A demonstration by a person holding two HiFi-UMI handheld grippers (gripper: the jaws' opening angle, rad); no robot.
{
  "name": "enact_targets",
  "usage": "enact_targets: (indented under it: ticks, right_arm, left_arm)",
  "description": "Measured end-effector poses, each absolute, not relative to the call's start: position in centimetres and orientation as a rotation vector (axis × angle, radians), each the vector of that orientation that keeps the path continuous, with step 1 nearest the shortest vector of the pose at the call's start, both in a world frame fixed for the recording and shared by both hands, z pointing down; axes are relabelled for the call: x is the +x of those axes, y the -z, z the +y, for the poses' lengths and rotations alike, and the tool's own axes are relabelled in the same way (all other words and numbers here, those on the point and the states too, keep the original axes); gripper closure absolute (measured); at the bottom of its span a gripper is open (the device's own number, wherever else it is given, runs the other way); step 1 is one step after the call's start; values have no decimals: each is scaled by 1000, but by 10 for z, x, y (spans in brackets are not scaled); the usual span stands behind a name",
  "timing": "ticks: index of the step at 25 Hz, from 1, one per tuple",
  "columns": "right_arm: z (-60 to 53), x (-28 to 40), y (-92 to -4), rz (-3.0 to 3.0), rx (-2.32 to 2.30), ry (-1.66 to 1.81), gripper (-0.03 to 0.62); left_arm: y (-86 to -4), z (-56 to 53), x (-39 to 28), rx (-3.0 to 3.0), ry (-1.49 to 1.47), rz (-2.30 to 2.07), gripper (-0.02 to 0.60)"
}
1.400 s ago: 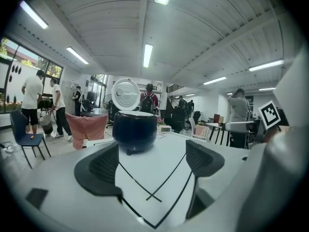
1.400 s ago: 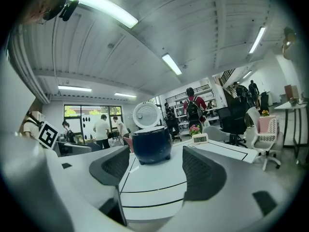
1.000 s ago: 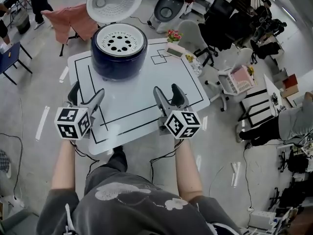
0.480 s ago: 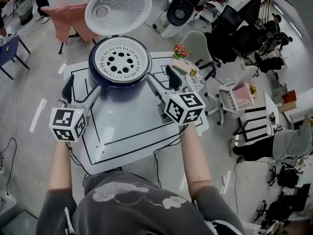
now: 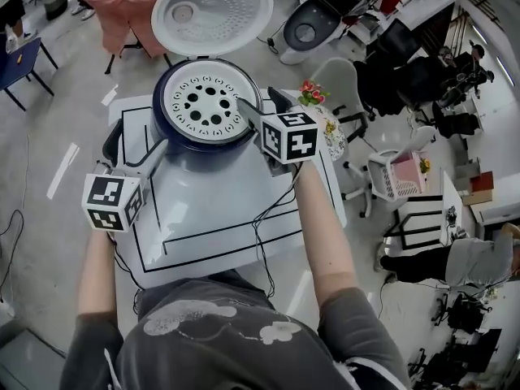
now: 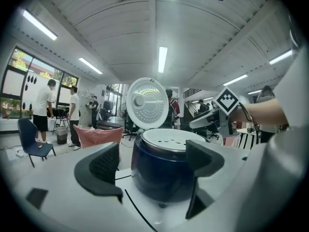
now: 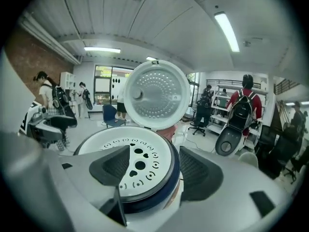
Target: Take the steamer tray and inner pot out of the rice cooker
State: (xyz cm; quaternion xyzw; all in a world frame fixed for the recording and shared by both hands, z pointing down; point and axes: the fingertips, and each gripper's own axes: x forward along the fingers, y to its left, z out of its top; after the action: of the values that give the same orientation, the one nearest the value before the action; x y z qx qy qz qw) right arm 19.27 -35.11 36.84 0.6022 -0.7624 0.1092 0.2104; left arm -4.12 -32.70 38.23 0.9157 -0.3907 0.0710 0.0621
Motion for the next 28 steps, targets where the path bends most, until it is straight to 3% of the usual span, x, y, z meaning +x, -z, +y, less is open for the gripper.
enact_targets:
  ticks: [17, 22, 25, 28]
  right_arm:
    - [-409, 199, -437, -1917, 1387, -294, 274]
    - [-417, 196, -439, -1893, 1387, -253, 301]
    - [-418, 202, -443, -1861, 1422, -254, 366]
    - [-414, 205, -446, -1841, 1429, -256, 382]
  left_arm:
    - [-384, -311, -60, 2630, -298, -1412, 156]
    - [-379, -320, -46, 2658, -302, -1399, 156]
    - [-382, -319, -35, 2676, -299, -1387, 156]
    - [-383, -313, -31, 2684, -292, -1386, 156]
